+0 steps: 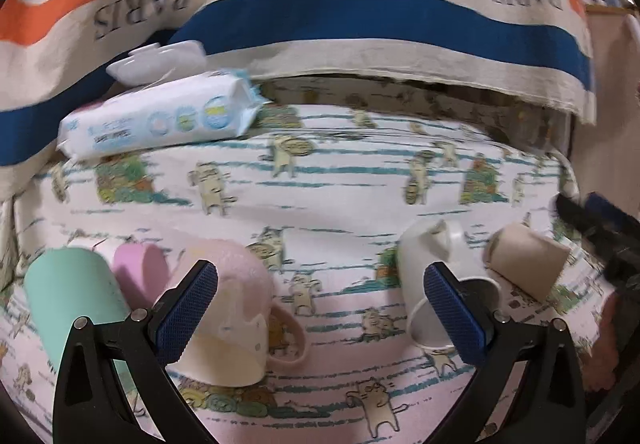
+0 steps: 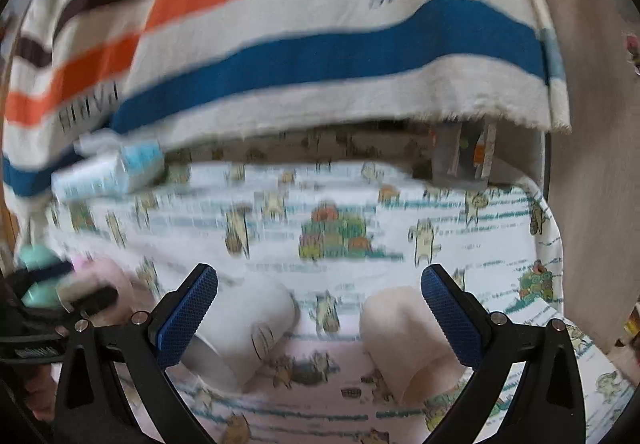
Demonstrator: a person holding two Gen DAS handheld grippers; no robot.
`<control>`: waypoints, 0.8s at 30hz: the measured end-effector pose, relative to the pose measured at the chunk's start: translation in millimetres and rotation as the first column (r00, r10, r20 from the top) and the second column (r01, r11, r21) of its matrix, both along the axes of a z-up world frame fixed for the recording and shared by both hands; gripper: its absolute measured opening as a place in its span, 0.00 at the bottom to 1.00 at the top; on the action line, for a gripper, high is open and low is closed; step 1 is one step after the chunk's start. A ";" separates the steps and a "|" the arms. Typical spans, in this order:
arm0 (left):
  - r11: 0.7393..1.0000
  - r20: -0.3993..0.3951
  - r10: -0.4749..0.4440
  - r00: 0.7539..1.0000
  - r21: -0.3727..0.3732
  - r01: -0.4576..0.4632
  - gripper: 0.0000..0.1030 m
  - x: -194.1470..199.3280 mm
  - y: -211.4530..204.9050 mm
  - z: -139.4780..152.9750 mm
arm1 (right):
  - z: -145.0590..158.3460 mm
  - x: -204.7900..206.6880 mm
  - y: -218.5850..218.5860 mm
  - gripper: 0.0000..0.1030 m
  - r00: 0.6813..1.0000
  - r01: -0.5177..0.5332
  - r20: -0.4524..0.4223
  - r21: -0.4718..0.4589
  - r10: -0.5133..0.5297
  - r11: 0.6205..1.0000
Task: Flip cup upside down
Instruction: 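Move the left gripper to the white mug and close on it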
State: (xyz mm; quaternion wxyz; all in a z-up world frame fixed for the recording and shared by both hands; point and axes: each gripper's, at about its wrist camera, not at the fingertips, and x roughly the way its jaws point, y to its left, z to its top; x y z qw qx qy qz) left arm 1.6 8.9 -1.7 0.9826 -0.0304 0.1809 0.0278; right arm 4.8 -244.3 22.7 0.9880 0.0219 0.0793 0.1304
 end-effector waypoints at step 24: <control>0.985 -0.036 -0.159 0.987 0.058 0.161 0.99 3.4 -3.7 74.4 | 36.3 8.0 -34.4 0.99 0.997 -0.082 0.012 -0.011 0.082 0.997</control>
